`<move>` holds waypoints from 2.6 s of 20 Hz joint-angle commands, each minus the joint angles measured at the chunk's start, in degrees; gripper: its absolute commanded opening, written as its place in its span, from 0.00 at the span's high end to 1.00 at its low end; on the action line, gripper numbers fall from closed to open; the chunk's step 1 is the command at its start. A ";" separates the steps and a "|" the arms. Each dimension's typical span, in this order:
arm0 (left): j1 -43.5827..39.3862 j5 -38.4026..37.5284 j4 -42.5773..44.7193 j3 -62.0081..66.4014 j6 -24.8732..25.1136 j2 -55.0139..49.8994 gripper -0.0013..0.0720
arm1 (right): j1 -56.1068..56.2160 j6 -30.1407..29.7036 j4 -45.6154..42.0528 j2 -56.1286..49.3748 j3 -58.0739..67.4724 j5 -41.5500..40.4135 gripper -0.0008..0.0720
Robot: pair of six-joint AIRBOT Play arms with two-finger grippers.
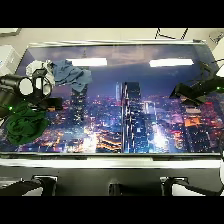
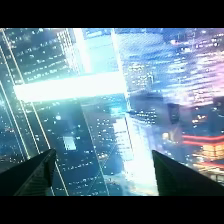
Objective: Fold the clothes and pants, and hang the long-sleeved shirts on hangers.
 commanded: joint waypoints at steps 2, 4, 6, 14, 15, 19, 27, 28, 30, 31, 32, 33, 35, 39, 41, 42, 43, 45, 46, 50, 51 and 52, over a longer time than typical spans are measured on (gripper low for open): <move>-0.02 0.02 0.00 0.00 0.02 -0.04 0.02 | 0.04 0.02 0.02 -0.02 0.04 0.00 0.06; -0.02 0.02 0.00 0.00 0.02 -0.04 0.02 | 0.04 0.02 0.02 -0.02 0.04 0.00 0.06; -0.02 0.02 0.00 0.00 0.02 -0.04 0.02 | 0.04 0.02 0.02 -0.02 0.04 0.00 0.06; -0.02 11.98 0.00 -0.02 -0.63 -0.57 0.02 | 0.04 1.57 0.57 -0.02 0.04 -2.32 0.06; -0.02 17.33 -0.02 0.00 -0.63 -0.79 0.02 | 0.04 1.55 0.74 -0.04 0.04 -4.13 0.06; 0.00 39.65 0.02 0.00 -0.68 -2.95 0.02 | 0.04 1.31 0.59 -0.04 0.04 -15.17 0.06; 15.98 52.26 -23.26 18.08 -25.68 -30.84 0.02 | 0.04 -1.27 0.57 -1.53 0.02 -25.35 0.06; 17.20 50.53 -28.44 19.98 -23.12 -34.14 0.02 | 0.04 -1.27 0.59 -2.01 0.02 -25.31 0.06; 17.77 49.40 -34.91 21.33 -19.87 -38.97 0.02 | 0.09 -1.27 0.74 -3.06 0.02 -25.29 0.06; 17.57 49.51 -36.92 21.35 -18.73 -40.76 0.02 | 0.09 -1.27 0.74 -3.58 0.02 -25.09 0.06; 17.29 49.59 -38.34 21.38 -17.70 -42.16 0.02 | 0.09 -1.27 0.74 -4.09 0.02 -24.68 0.06; 16.90 50.01 -39.45 21.38 -16.72 -43.34 0.02 | 0.09 -1.27 0.74 -4.68 0.02 -23.96 0.06; 16.00 51.63 -41.00 21.40 -15.91 -45.07 0.02 | 0.09 -1.25 0.83 -5.60 0.02 -22.43 0.06; 13.55 57.09 -41.64 21.42 -15.96 -45.99 0.02 | 0.09 -1.03 1.51 -6.14 0.02 -20.04 0.06; 12.39 60.33 -42.07 21.42 -16.00 -45.99 0.02 | 0.09 -1.05 2.51 -6.14 0.02 -19.08 0.06; 11.91 61.22 -42.91 21.42 -16.00 -46.03 0.02 | 0.09 -1.05 2.91 -6.14 0.02 -18.78 0.06; 11.50 61.44 -43.80 21.42 -15.98 -46.03 0.02 | 0.09 -1.05 3.50 -6.14 0.02 -18.58 0.06; 10.84 61.44 -44.17 21.42 -16.00 -46.14 0.04 | 0.09 -1.03 4.35 -6.14 0.02 -18.38 0.06; 10.54 61.46 -44.17 21.42 -16.00 -46.21 0.18 | 0.09 -1.03 4.79 -6.14 0.02 -18.21 0.06; 10.23 61.68 -44.17 21.42 -16.02 -46.27 0.52 | 0.09 -1.03 6.12 -6.14 0.04 -16.59 0.06; 10.29 61.83 -44.17 21.42 -16.02 -46.27 0.64 | 0.09 -1.05 6.56 -6.14 0.02 -16.28 0.06; 10.34 61.81 -44.17 21.42 -15.91 -46.25 0.97 | 0.09 -1.05 7.15 -6.14 0.02 -16.09 0.06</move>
